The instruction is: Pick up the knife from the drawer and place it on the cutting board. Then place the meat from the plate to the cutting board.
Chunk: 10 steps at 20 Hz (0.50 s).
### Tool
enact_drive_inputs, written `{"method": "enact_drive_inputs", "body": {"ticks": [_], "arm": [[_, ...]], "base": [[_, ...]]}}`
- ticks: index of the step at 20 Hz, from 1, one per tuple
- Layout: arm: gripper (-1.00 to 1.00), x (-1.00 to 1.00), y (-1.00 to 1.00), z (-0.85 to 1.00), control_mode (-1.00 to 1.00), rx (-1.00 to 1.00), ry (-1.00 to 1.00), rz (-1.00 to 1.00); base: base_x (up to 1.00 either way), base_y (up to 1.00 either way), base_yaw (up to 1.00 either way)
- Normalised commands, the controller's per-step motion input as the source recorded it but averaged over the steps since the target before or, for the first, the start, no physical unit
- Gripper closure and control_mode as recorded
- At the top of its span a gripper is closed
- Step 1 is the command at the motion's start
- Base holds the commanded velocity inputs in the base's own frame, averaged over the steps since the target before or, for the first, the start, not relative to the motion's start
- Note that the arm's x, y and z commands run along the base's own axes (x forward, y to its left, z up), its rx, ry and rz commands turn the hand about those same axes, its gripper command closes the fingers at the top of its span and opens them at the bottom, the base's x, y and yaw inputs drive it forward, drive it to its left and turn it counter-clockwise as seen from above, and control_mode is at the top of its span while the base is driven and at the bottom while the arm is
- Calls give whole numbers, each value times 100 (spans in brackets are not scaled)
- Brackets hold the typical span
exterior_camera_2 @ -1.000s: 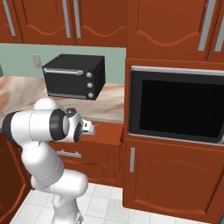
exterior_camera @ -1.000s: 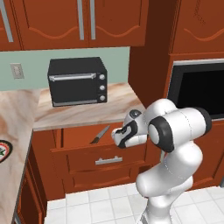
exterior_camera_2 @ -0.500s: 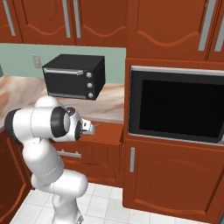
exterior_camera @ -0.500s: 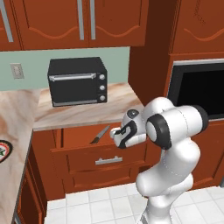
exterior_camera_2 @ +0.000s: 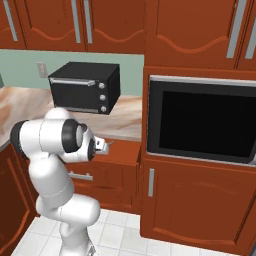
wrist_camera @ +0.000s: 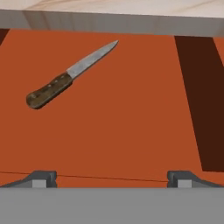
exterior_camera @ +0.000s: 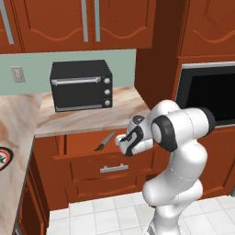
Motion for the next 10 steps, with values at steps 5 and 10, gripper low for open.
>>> {"method": "enact_drive_inputs", "body": {"ticks": [5,10], "arm": [[-100,0,0,-20,-100,0,0,0],[-100,7,0,-18,-100,0,0,0]], "base": [[0,0,0],[0,0,0]]}}
